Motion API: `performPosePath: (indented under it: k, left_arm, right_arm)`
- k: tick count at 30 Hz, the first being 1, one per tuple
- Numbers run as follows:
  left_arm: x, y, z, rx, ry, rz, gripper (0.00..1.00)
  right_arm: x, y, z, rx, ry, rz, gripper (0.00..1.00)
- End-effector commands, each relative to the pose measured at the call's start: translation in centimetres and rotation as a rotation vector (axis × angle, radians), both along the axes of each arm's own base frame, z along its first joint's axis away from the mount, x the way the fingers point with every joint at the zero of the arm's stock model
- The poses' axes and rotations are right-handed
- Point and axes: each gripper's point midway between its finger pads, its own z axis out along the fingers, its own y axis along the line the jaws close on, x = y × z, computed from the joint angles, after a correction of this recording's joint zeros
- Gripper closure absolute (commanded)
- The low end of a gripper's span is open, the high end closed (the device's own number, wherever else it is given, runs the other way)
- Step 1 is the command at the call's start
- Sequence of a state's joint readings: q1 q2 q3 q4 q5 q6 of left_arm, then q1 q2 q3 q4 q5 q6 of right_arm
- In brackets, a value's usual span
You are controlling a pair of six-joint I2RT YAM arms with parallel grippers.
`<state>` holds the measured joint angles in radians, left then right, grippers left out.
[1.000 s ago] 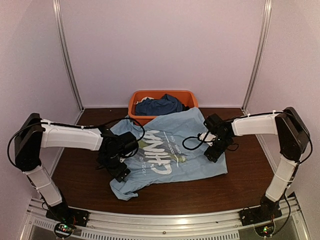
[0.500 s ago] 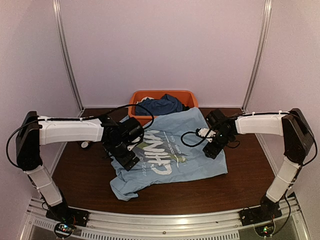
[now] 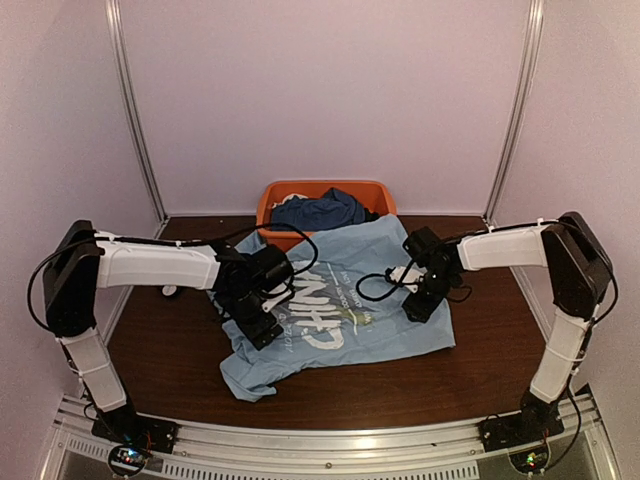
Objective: Pin the brooch onto the clothing
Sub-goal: Smooth out the flattened clothing at the center of the board.
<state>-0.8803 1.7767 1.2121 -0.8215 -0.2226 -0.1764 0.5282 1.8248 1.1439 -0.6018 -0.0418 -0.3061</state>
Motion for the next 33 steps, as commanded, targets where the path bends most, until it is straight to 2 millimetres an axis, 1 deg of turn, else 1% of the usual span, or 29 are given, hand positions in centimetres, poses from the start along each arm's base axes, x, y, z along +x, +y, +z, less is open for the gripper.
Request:
performPosePath:
  k: [1, 3, 5, 6, 8, 9, 11, 12, 16, 17, 19, 20, 22, 24, 25, 26, 29, 31, 33]
  left_arm:
    - [-0.2, -0.2, -2.0, 0.007, 0.034, -0.025, 0.11]
    - [-0.5, 0.0, -2.7, 0.018, 0.049, -0.030, 0.16]
    - [-0.4, 0.2, -3.0, 0.030, 0.050, -0.027, 0.20]
    - [-0.5, 0.2, -3.1, 0.033, 0.049, -0.029, 0.24]
    - [-0.3, 0.3, -3.1, 0.037, 0.040, -0.026, 0.36]
    - [-0.2, 0.2, -3.0, 0.036, 0.038, -0.027, 0.45]
    - [-0.1, 0.2, -2.9, 0.037, 0.031, -0.026, 0.57]
    - [-0.1, 0.3, -2.9, 0.039, 0.028, -0.025, 0.61]
    - [0.2, 0.4, -2.5, 0.042, 0.009, -0.019, 0.73]
    - [0.2, 0.5, -2.4, 0.042, 0.006, -0.018, 0.75]
    - [0.2, 0.5, -2.3, 0.039, 0.003, -0.017, 0.75]
    - [0.3, 0.4, -2.2, 0.036, -0.001, -0.016, 0.73]
    - [0.3, 0.6, -2.1, 0.039, -0.009, -0.013, 0.71]
    - [0.3, 0.7, -2.0, 0.040, -0.013, -0.012, 0.65]
    - [0.4, 0.6, -2.0, 0.037, -0.015, -0.011, 0.62]
    - [0.4, 0.7, -1.9, 0.035, -0.017, -0.011, 0.60]
    - [0.4, 0.7, -1.8, 0.033, -0.020, -0.008, 0.56]
    - [0.4, 0.7, -1.8, 0.033, -0.022, -0.007, 0.55]
    - [0.4, 0.8, -1.8, 0.034, -0.023, -0.007, 0.55]
  right_arm:
    - [0.2, 0.9, -0.1, 0.025, 0.011, 0.008, 0.45]
    - [0.1, 0.8, -0.4, 0.024, 0.016, 0.005, 0.53]
    - [0.0, 0.9, -0.6, 0.026, 0.021, 0.003, 0.59]
    - [0.0, 0.9, -0.7, 0.029, 0.026, 0.004, 0.67]
    - [-0.1, 1.0, -0.9, 0.031, 0.035, 0.003, 0.79]
    - [-0.2, 1.0, -1.0, 0.033, 0.038, 0.005, 0.85]
    - [-0.4, 1.0, -1.4, 0.031, 0.055, 0.005, 0.97]
    - [-0.5, 1.1, -1.6, 0.031, 0.065, 0.006, 1.00]
    - [-0.9, 1.1, -1.8, 0.046, 0.098, -0.002, 1.00]
    - [-0.8, 1.2, -1.8, 0.057, 0.100, -0.011, 1.00]
    - [-0.7, 1.4, -1.6, 0.085, 0.102, -0.032, 1.00]
    - [-0.6, 1.4, -1.5, 0.091, 0.101, -0.041, 0.95]
    - [-0.4, 1.0, -1.3, 0.077, 0.078, -0.066, 0.74]
    - [-0.1, 0.4, -0.9, 0.063, 0.041, -0.089, 0.53]
    - [0.0, 0.2, -0.6, 0.060, 0.025, -0.096, 0.45]
    - [0.1, 0.2, -0.3, 0.064, 0.013, -0.100, 0.39]
    - [0.1, 0.4, 0.2, 0.081, 0.003, -0.099, 0.34]
    - [0.1, 0.3, 0.1, 0.082, 0.006, -0.110, 0.30]
    - [0.1, 0.5, 0.0, 0.091, 0.010, -0.119, 0.28]
